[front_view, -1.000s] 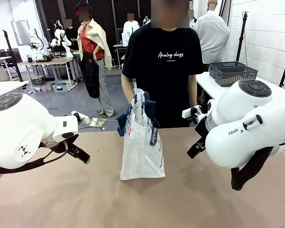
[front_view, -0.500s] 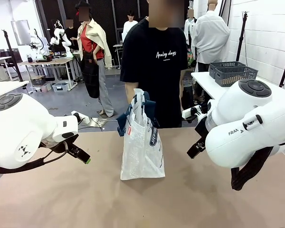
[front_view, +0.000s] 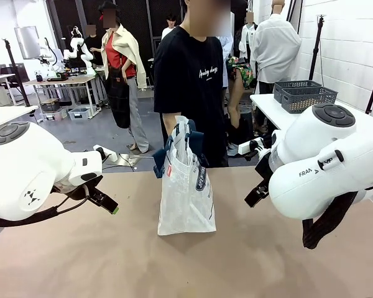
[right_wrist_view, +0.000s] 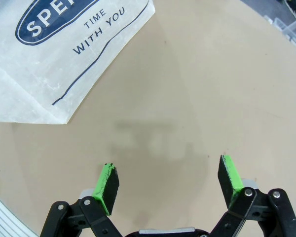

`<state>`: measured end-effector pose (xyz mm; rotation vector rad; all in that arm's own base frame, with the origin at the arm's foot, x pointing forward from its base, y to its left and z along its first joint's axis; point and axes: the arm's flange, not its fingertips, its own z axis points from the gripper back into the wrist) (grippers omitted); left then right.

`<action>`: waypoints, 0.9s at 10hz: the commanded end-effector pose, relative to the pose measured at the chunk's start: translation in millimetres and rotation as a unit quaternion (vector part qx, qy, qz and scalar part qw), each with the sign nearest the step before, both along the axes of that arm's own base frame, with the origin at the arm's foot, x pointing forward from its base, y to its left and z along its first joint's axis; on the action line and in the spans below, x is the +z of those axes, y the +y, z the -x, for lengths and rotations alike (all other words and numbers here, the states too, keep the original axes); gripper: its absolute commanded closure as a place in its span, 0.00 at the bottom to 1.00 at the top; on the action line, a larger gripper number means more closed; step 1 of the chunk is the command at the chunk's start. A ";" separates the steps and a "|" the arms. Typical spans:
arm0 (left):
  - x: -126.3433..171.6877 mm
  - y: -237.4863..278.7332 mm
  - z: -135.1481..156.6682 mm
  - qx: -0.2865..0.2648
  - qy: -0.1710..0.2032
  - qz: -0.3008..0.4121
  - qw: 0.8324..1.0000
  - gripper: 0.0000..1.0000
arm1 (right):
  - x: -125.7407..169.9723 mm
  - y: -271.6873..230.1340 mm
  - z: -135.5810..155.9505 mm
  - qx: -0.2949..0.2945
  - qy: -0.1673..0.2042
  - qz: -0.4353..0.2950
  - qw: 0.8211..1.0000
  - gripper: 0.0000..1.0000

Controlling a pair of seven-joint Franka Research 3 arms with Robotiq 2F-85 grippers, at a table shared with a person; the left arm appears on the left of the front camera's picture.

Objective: Transfer purchased items from the store into the shopping bag.
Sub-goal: Open the Reusable shopping bag in the center of the table.

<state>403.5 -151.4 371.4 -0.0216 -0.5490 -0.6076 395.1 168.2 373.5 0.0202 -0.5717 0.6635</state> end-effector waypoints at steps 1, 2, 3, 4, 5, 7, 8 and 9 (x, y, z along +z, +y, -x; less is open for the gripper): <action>4.0 -5.9 -1.7 -0.009 0.036 0.003 0.999 0.00 | 2.9 9.9 2.3 0.022 0.028 -0.012 0.999 0.00; 14.5 -11.7 -2.3 -0.008 0.066 0.031 0.997 0.00 | 10.9 18.4 0.4 0.021 0.050 -0.035 0.998 0.00; 31.5 -15.4 -4.3 -0.004 0.086 0.055 0.995 0.00 | 22.4 25.7 -5.2 0.014 0.068 -0.047 0.996 0.00; 52.1 -17.2 -10.2 0.016 0.104 0.062 0.993 0.00 | 39.4 34.0 -13.5 0.010 0.095 -0.052 0.994 0.00; 69.7 -19.9 -16.4 0.036 0.105 0.067 0.992 0.00 | 56.6 43.1 -23.6 -0.007 0.099 -0.042 0.994 0.00; 117.4 -29.1 -27.0 0.062 0.109 0.076 0.989 0.00 | 101.4 68.5 -46.5 -0.023 0.129 -0.032 0.991 0.00; 141.6 -34.2 -38.2 0.056 0.116 0.073 0.989 0.00 | 126.9 81.5 -63.5 -0.032 0.123 -0.023 0.992 0.00; 163.6 -41.7 -57.3 0.055 0.110 0.073 0.990 0.00 | 155.6 96.9 -85.5 -0.035 0.115 -0.018 0.993 0.00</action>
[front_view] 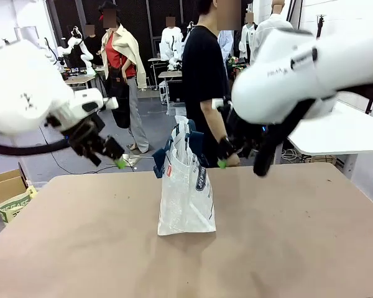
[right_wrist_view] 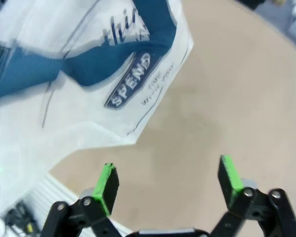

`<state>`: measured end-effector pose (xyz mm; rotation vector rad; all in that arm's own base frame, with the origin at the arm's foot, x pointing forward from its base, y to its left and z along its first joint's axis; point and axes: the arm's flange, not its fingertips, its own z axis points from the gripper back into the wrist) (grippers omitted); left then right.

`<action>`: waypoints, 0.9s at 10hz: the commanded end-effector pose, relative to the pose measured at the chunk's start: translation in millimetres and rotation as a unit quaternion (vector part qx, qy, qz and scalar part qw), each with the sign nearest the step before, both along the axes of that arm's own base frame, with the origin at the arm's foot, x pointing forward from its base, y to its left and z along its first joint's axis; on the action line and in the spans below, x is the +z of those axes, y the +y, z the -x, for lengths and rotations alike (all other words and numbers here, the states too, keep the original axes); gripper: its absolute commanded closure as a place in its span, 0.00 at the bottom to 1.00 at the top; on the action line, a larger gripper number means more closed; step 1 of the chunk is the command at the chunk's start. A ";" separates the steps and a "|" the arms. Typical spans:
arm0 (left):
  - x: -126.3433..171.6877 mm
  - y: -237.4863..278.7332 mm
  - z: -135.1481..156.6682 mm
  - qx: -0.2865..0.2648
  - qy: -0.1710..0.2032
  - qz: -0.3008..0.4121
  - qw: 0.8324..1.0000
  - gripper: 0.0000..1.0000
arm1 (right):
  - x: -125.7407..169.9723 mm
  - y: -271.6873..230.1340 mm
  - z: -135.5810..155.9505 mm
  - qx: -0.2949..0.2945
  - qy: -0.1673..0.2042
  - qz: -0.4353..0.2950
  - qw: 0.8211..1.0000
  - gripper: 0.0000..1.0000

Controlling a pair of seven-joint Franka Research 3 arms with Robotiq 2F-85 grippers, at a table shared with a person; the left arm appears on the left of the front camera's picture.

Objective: Transfer purchased items from the store into the shopping bag.
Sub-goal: Open the Reusable shopping bag in the center of the table.

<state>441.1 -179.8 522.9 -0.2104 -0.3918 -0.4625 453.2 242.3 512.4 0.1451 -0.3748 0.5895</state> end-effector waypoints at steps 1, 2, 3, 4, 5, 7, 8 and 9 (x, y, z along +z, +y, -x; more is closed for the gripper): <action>26.0 -17.6 -32.0 0.007 0.010 -0.010 1.000 0.00 | 34.6 35.8 -42.2 -0.014 -0.008 0.027 1.000 0.00; 37.8 -21.2 -44.4 0.008 0.025 -0.010 1.000 0.00 | 45.1 44.1 -50.0 -0.008 -0.007 0.020 1.000 0.00; 48.2 -24.6 -51.8 0.011 0.025 -0.004 1.000 0.00 | 53.0 50.6 -60.9 -0.011 -0.015 0.018 1.000 0.00; 55.5 -28.6 -58.3 0.007 0.040 0.007 0.999 0.00 | 57.8 53.2 -72.3 -0.028 -0.018 0.016 0.999 0.00; 47.7 -24.3 -65.2 -0.015 0.025 0.011 1.000 0.00 | 53.2 47.6 -79.0 -0.028 -0.033 0.037 0.998 0.00; 49.4 -23.7 -49.5 -0.003 0.020 0.004 1.000 0.00 | 59.4 48.5 -58.7 -0.007 -0.022 0.005 1.000 0.00; 49.3 -27.0 -60.1 -0.005 0.024 0.004 1.000 0.00 | 59.4 48.5 -58.7 -0.007 -0.022 0.005 1.000 0.00; 44.0 -33.0 -53.5 -0.002 0.059 0.008 0.998 0.00 | 59.1 50.1 -70.4 -0.010 -0.027 0.012 1.000 0.00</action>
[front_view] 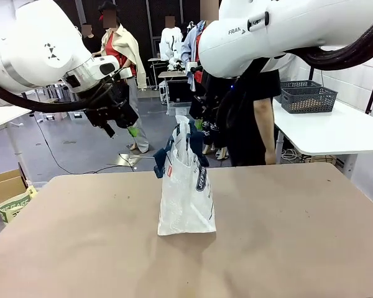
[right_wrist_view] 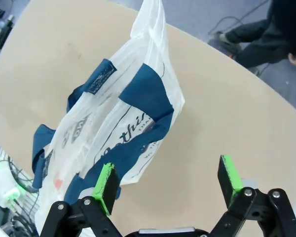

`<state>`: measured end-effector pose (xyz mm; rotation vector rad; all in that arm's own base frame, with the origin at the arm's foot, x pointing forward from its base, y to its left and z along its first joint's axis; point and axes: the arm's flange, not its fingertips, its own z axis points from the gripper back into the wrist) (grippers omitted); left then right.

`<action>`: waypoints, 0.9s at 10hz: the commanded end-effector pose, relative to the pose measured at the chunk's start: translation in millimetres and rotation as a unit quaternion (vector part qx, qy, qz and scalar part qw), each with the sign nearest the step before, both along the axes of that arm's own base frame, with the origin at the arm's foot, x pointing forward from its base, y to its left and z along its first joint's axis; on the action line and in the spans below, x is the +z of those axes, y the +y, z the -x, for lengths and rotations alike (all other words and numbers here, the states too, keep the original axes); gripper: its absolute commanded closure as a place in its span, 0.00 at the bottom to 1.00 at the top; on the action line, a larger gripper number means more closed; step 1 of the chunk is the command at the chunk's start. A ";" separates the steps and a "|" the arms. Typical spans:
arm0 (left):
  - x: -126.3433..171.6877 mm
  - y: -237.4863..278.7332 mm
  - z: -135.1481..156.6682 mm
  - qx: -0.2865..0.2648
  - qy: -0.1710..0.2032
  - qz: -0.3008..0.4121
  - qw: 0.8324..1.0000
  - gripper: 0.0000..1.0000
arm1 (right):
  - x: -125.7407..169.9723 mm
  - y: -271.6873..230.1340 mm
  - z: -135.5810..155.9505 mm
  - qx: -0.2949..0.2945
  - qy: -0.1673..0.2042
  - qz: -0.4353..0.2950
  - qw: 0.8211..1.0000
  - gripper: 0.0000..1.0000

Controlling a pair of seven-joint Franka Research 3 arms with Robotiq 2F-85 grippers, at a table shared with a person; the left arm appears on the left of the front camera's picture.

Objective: Transfer purchased items from the store into the shopping bag.
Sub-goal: Open the Reusable shopping bag in the center of the table.

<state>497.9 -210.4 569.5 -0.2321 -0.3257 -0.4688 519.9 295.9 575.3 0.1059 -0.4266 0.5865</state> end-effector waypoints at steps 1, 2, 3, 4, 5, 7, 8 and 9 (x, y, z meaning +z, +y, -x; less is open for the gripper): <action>10.0 -11.5 2.7 0.001 0.029 0.008 1.000 0.00 | 4.9 -4.7 -16.7 -0.060 0.013 0.005 0.998 0.00; 23.9 -22.7 3.1 -0.001 0.032 0.005 0.999 0.00 | 14.1 1.3 -24.0 -0.081 0.040 -0.002 0.996 0.00; 33.3 -34.6 1.6 0.005 0.050 0.000 0.999 0.00 | 14.8 8.9 -31.1 -0.086 0.047 0.001 0.995 0.00; 38.3 -45.6 -1.9 0.011 0.067 0.003 0.998 0.00 | 13.3 13.3 -38.7 -0.106 0.049 0.007 0.993 0.00; 40.7 -54.0 -3.8 0.016 0.088 0.001 0.996 0.00 | 13.0 15.4 -44.7 -0.123 0.054 0.001 0.991 0.00; 37.9 -71.6 -7.6 0.021 0.112 0.006 0.993 0.00 | 10.9 22.9 -50.5 -0.125 0.058 -0.007 0.991 0.00; 35.3 -79.2 -8.7 0.018 0.118 0.012 0.993 0.00 | 7.7 27.4 -51.4 -0.123 0.060 -0.014 0.991 0.00; 33.0 -85.3 -10.0 0.030 0.123 0.009 0.992 0.00 | 6.0 29.9 -51.7 -0.126 0.063 -0.023 0.990 0.00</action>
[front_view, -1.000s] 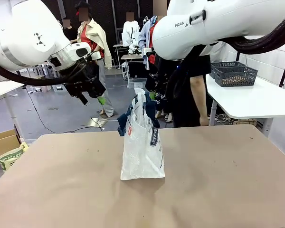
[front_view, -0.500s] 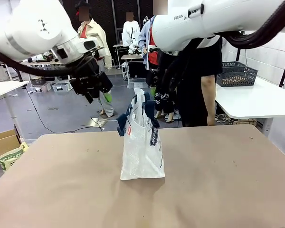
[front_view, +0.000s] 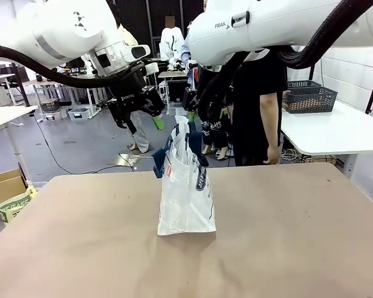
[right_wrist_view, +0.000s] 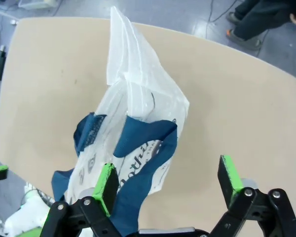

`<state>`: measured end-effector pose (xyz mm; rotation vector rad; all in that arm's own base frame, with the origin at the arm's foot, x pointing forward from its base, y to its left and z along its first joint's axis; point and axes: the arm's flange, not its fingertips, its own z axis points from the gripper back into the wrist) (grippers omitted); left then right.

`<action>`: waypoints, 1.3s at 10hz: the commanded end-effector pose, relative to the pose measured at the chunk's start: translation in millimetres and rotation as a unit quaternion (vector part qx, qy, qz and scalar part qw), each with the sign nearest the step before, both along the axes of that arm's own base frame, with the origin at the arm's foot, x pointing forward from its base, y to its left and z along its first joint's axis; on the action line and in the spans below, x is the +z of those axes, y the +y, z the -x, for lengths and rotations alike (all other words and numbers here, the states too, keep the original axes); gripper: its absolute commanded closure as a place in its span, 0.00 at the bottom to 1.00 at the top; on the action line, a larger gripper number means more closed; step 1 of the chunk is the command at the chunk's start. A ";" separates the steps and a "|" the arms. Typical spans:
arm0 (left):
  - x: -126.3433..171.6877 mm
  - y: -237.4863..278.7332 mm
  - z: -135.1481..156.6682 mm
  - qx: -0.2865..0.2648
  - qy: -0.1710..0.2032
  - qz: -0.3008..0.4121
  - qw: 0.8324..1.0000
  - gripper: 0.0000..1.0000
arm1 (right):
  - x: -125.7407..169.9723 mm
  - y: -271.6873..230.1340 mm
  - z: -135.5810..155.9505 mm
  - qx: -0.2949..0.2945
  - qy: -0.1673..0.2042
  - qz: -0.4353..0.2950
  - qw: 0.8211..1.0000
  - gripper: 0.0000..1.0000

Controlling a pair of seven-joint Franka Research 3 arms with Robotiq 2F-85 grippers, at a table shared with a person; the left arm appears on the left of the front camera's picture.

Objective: Transfer purchased items from the store into the shopping bag.
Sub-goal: Open the Reusable shopping bag in the center of the table.

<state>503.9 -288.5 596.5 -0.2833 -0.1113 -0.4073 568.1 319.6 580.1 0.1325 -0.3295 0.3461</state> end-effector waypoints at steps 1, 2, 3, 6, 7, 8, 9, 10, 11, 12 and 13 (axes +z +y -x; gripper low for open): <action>1.7 -11.8 -5.2 0.019 0.017 0.005 1.000 0.00 | 0.0 6.9 -4.8 -0.018 0.001 -0.005 1.000 0.00; -1.6 -14.5 -5.6 0.021 0.019 0.009 1.000 0.00 | -0.5 7.9 -4.7 -0.013 0.005 -0.009 1.000 0.00; -5.6 -18.8 -5.7 0.028 0.021 0.008 0.999 0.00 | -5.9 10.0 -3.5 -0.011 0.014 -0.011 1.000 0.00; -16.0 -25.7 -17.4 0.048 0.031 0.018 0.998 0.00 | -28.5 13.4 -0.5 -0.010 0.042 -0.019 0.999 0.00; -19.7 -31.6 -21.0 0.046 0.032 0.017 0.998 0.00 | -33.7 13.2 -0.1 -0.012 0.049 -0.023 0.998 0.00; -24.4 -36.9 -24.6 0.044 0.039 0.011 0.998 0.00 | -39.1 14.1 -0.4 -0.015 0.055 -0.026 0.998 0.00; -31.0 -41.7 -27.8 0.046 0.040 0.008 0.998 0.00 | -43.7 14.1 -1.4 -0.019 0.058 -0.024 0.998 0.00; -33.3 -44.2 -29.1 0.045 0.044 0.015 0.998 0.00 | -45.0 12.8 -2.6 -0.026 0.058 -0.030 0.998 0.00; -31.2 -43.3 -29.4 0.048 0.040 0.020 0.998 0.00 | -43.2 10.9 -2.8 -0.026 0.056 -0.032 0.998 0.00; -28.6 -43.2 -27.7 0.049 0.036 0.020 0.998 0.00 | -37.1 9.3 -1.9 -0.028 0.048 -0.037 0.998 0.00; -27.8 -42.1 -26.5 0.051 0.032 0.018 0.998 0.00 | -29.1 7.6 -0.3 -0.027 0.038 -0.041 0.998 0.00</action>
